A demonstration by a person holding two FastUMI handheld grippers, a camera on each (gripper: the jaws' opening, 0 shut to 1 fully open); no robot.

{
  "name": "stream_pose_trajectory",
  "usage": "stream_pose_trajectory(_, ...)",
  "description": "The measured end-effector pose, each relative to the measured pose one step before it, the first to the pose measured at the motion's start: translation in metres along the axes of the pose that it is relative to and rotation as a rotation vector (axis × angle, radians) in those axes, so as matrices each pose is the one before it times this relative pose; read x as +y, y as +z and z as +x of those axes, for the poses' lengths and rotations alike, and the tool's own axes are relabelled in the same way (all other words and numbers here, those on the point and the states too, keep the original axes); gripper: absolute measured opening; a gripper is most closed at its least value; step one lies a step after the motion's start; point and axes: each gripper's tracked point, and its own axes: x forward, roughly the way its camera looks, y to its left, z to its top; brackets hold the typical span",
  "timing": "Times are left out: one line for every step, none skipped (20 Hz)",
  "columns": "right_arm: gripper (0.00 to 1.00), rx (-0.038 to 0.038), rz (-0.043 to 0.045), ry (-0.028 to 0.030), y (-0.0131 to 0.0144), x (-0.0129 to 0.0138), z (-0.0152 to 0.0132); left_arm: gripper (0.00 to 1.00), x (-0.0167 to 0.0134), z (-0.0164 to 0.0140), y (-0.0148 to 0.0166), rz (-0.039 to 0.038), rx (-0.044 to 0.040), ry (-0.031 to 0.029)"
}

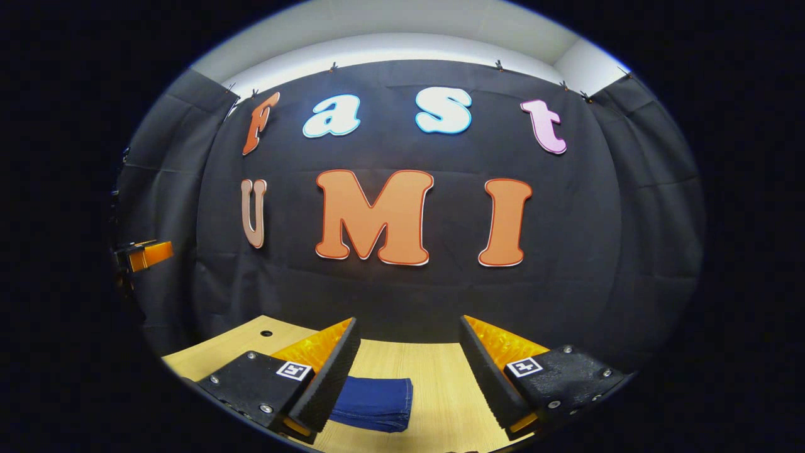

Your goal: Grasp the waist and the cuffs of the jeans and fold them to make the two legs overlap; first hold the waist and fold one-third of the jeans toward the cuffs, then hold the cuffs and fold the remaining one-third in the same direction to finish folding.

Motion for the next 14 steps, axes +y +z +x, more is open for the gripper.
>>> stream_pose_trajectory(0.97,0.01233,0.0075,-0.0024,-0.00488,-0.00207,0.00332,0.94,0.00338,-0.00159,-0.00161,0.00148,0.00319,0.00573)
stream_pose_trajectory(0.97,0.00608,0.00618,-0.00386,-0.00197,-0.00033,0.00118,0.94,0.00298,-0.0001,-0.00114,0.00538,0.00333,0.00268)
stream_pose_trajectory(0.97,0.0036,0.00601,-0.00087,-0.00101,-0.00071,0.00139,0.94,0.0017,-0.00001,-0.00197,0.00749,0.00675,0.00387)
stream_pose_trajectory(0.97,0.00148,0.00537,0.00025,-0.00098,0.00045,0.00095,0.94,0.00303,0.00073,-0.00157,0.00338,0.00944,0.00493)
stream_pose_trajectory(1.0,0.00532,0.0042,0.00274,-0.00104,0.00166,0.00175,0.97,0.00182,0.00076,-0.00247,-0.00326,0.00679,0.00705)
stream_pose_trajectory(1.0,0.00623,0.00325,0.00058,-0.00125,0.00026,0.00018,0.94,0.00079,0.00187,0.00044,-0.01036,0.0026,0.00352)
stream_pose_trajectory(0.97,0.0047,0.00269,-0.00025,-0.00181,-0.0009,0.00176,0.97,0.00117,0.0008,-0.00063,-0.01388,0.00156,0.00192)
stream_pose_trajectory(0.97,0.00113,0.00272,-0.00186,-0.00061,0.00064,-0.0001,0.97,0.00029,0.0005,0.00095,-0.01261,0.00199,-0.00111)
stream_pose_trajectory(0.97,0.00098,0.0022,0.00048,0.00005,-0.00033,-0.0005,0.97,0.00311,-0.00037,-0.00256,-0.00808,0.00403,-0.00035)
stream_pose_trajectory(0.97,0.00319,0.00275,-0.00021,-0.00078,0.00037,-0.00056,0.97,0.00386,-0.00043,-0.00005,-0.00378,0.00047,0.01531)
stream_pose_trajectory(0.97,0.00251,0.00214,0.00097,-0.00097,-0.00039,0.00096,0.94,0.00058,0.0002,0.00122,-0.00273,-0.00676,0.00638)
stream_pose_trajectory(0.97,0.00089,0.00117,-0.00034,-0.00062,-0.00005,-0.00066,0.94,-0.00237,-0.00067,0.00179,-0.00584,-0.0028,-0.006)
stream_pose_trajectory(0.97,0.00243,0.00108,-0.00107,-0.00084,-0.00065,-0.00151,0.97,-0.00105,-0.00086,-0.00015,-0.00552,0.00194,-0.00275)
stream_pose_trajectory(0.97,0.00224,0.00221,-0.00145,-0.0012,-0.00077,-0.00027,0.97,-0.0002,0.00047,0.00004,0.00179,0.00317,-0.0002)
